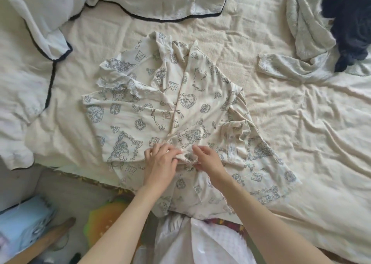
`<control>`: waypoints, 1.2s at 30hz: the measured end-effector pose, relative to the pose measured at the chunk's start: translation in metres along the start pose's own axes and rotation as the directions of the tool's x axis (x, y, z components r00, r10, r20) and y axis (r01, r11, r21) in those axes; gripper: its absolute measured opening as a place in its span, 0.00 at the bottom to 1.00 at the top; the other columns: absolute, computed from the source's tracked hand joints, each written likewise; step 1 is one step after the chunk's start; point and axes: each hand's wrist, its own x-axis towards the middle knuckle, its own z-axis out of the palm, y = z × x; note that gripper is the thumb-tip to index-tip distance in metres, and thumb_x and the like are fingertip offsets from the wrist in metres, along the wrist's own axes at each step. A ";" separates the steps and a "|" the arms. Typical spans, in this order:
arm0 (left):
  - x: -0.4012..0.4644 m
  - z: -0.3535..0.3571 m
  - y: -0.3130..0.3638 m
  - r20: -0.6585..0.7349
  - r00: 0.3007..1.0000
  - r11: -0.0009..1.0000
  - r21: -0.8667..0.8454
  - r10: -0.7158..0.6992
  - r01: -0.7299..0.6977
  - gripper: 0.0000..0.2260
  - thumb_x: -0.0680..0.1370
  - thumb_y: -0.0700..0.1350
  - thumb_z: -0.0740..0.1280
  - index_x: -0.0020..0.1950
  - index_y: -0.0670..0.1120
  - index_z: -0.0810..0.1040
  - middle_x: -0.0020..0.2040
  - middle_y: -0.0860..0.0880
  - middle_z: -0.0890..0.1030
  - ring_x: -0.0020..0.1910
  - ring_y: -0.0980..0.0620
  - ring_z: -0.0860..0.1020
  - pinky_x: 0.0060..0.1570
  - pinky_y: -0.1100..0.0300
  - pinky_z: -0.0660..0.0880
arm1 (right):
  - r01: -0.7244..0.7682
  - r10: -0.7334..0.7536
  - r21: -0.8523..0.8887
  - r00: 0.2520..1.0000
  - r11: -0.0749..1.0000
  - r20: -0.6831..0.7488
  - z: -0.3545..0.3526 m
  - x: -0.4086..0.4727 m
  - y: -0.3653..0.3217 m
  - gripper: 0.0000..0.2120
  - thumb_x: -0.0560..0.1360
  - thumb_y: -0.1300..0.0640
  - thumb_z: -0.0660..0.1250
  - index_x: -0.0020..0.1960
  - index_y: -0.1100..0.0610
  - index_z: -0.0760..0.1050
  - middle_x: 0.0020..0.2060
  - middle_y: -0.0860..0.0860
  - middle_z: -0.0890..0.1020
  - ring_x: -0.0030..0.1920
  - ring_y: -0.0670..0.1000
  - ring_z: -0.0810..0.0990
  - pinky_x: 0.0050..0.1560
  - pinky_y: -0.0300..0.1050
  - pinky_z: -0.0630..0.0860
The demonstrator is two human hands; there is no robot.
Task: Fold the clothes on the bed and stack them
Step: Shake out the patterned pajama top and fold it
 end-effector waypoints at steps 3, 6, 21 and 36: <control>-0.017 -0.005 0.005 -0.083 0.968 0.967 -0.074 0.237 -0.243 0.17 0.67 0.32 0.74 0.52 0.48 0.84 0.48 0.51 0.83 0.51 0.45 0.78 0.51 0.49 0.70 | 0.009 -0.009 0.041 1.000 0.999 0.007 -0.005 -0.007 0.007 0.16 0.78 0.49 0.63 0.59 0.60 0.74 0.50 0.52 0.80 0.48 0.52 0.80 0.47 0.42 0.77; -0.043 -0.004 0.007 -0.048 0.981 0.940 -0.278 0.190 -0.196 0.20 0.73 0.30 0.67 0.61 0.48 0.80 0.57 0.53 0.80 0.59 0.55 0.73 0.61 0.59 0.67 | -0.062 0.067 0.162 0.997 0.985 -0.026 -0.012 -0.018 0.023 0.18 0.76 0.62 0.67 0.63 0.62 0.68 0.52 0.56 0.78 0.50 0.54 0.80 0.47 0.42 0.79; -0.037 0.015 0.003 0.234 0.738 0.452 -0.662 -0.633 0.598 0.08 0.78 0.49 0.65 0.48 0.46 0.80 0.44 0.53 0.80 0.46 0.51 0.76 0.43 0.58 0.70 | -0.092 0.091 -0.008 0.993 0.996 -0.081 0.011 -0.014 0.035 0.06 0.77 0.59 0.65 0.44 0.63 0.73 0.32 0.55 0.74 0.21 0.44 0.70 0.26 0.35 0.69; -0.069 0.002 -0.039 0.401 0.842 0.517 -0.666 -0.361 0.538 0.03 0.77 0.45 0.68 0.50 0.50 0.75 0.49 0.53 0.82 0.49 0.56 0.80 0.47 0.63 0.74 | -0.229 0.213 0.090 0.965 0.969 0.153 0.017 -0.038 0.068 0.16 0.76 0.56 0.68 0.61 0.62 0.71 0.47 0.52 0.80 0.42 0.51 0.79 0.45 0.46 0.75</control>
